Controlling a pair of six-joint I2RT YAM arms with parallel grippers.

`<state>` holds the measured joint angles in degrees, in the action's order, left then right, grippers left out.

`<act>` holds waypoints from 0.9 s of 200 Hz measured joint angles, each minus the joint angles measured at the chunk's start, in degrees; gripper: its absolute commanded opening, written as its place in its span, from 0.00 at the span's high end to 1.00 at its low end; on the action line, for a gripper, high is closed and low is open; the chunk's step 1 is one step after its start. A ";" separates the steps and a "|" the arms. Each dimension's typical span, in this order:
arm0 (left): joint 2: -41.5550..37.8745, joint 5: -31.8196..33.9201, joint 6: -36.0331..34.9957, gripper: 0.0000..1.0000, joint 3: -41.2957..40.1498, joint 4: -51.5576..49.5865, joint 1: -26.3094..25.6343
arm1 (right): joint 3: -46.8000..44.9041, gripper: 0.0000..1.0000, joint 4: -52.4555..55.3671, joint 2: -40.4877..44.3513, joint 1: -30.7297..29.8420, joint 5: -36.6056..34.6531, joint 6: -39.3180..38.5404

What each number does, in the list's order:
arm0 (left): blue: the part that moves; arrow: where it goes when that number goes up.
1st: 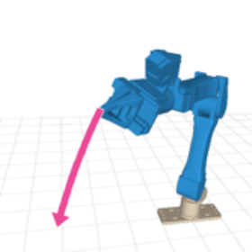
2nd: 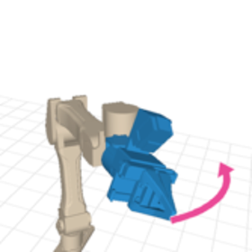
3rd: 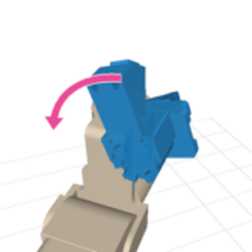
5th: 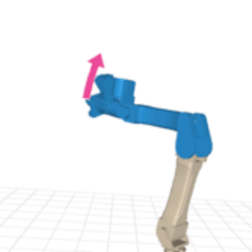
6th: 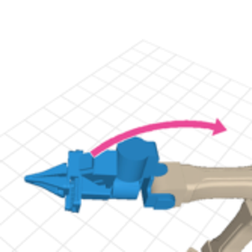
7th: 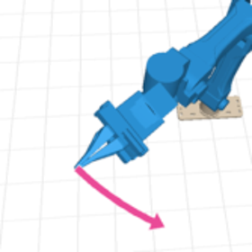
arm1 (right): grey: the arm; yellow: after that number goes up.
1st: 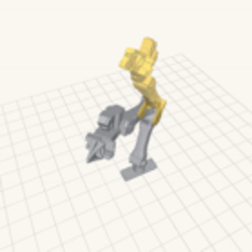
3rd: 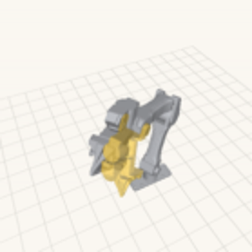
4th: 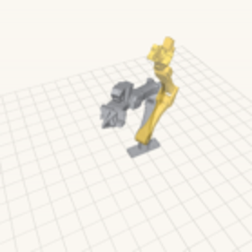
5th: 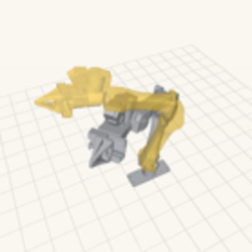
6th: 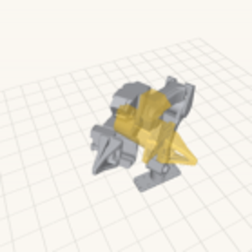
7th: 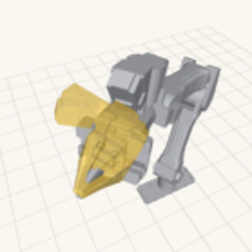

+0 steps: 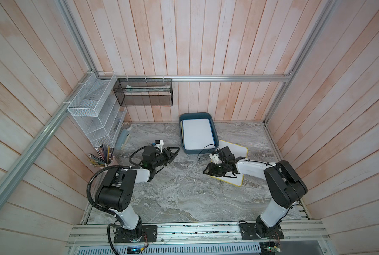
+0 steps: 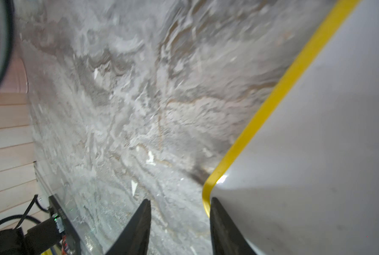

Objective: Put the whiteboard into the storage box
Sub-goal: Move the whiteboard to the center of the board.

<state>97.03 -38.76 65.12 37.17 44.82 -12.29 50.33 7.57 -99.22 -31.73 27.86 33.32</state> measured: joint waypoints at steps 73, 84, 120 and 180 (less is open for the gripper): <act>-1.40 0.17 -0.22 0.42 -2.43 -0.04 0.00 | -1.55 0.55 -4.00 -1.40 -18.08 7.52 10.73; -1.60 0.17 -0.26 0.42 -2.86 -0.09 0.00 | -1.25 0.55 -4.15 -1.90 -19.61 8.48 11.50; -4.07 0.33 -1.97 0.42 -3.85 -2.14 0.00 | -0.22 0.55 -0.98 -1.49 -22.01 8.35 11.72; -8.11 1.27 -10.16 0.42 -3.91 -12.20 -0.63 | -7.48 0.55 3.87 11.06 -11.63 1.25 12.35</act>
<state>88.92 -37.50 54.96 33.26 32.62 -12.93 42.85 11.44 -88.16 -43.35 29.10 45.67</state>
